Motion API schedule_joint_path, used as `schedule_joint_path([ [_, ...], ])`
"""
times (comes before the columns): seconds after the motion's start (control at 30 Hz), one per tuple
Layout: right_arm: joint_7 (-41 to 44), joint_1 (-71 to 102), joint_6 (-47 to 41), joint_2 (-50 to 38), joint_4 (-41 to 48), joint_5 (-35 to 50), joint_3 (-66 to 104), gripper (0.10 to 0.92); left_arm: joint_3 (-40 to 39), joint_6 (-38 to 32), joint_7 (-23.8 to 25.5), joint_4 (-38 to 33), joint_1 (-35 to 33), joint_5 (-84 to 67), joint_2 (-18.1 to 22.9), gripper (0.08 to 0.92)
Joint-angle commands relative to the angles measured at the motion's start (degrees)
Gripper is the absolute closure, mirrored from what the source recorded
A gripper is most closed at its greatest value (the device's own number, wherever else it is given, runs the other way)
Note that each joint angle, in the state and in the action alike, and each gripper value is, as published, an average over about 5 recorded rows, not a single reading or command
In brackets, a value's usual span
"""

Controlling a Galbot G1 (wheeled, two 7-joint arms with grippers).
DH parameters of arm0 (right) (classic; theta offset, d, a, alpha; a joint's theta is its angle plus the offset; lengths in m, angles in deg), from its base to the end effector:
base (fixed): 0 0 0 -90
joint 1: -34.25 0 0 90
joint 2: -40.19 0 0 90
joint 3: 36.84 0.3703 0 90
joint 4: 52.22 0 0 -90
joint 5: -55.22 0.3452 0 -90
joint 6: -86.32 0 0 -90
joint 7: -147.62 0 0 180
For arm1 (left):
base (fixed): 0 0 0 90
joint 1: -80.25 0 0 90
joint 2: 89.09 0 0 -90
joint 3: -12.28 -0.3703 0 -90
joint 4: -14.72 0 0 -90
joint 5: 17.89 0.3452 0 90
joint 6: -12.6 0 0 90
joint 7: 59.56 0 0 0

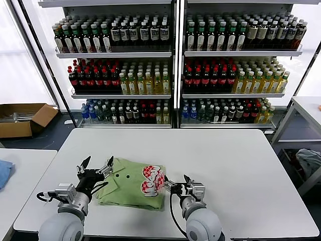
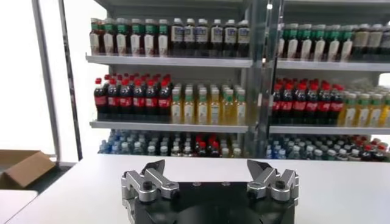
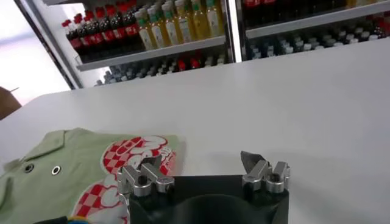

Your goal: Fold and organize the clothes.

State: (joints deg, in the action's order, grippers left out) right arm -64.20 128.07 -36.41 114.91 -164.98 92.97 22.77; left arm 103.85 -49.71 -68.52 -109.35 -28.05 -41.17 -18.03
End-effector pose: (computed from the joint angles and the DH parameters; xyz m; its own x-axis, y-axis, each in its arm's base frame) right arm 0.2559 0.0929 -0.2885 -0.8352 -0.2445 0.4927 -0.1603 0.9651 0.2072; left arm 0.2196 0.0648 -0.2462 -0.9711 0.0396 0.2355 0.0324 0.9989 -0.0345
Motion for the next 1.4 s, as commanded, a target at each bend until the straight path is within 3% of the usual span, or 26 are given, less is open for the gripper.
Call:
schedule_joint_path([
  [0.03, 0.1, -2.7, -0.5, 1.3, 3.2, -1.1, -5.0, 0.203, 2.5, 0.5, -0.6, 0.8, -0.9, 0.1, -0.3, 0.177],
  [0.6, 0.6, -4.2, -0.5, 1.5, 5.9, -2.0, -8.9, 0.236, 2.3, 1.0, -0.6, 1.3, -0.9, -0.3, 0.8, 0.177],
  [1.4, 0.3, -1.3, 0.8, 0.8, 6.3, -5.0, -5.6, 0.897, 2.0, 0.9, -1.0, 2.2, -0.3, -1.4, 1.6, 0.177],
])
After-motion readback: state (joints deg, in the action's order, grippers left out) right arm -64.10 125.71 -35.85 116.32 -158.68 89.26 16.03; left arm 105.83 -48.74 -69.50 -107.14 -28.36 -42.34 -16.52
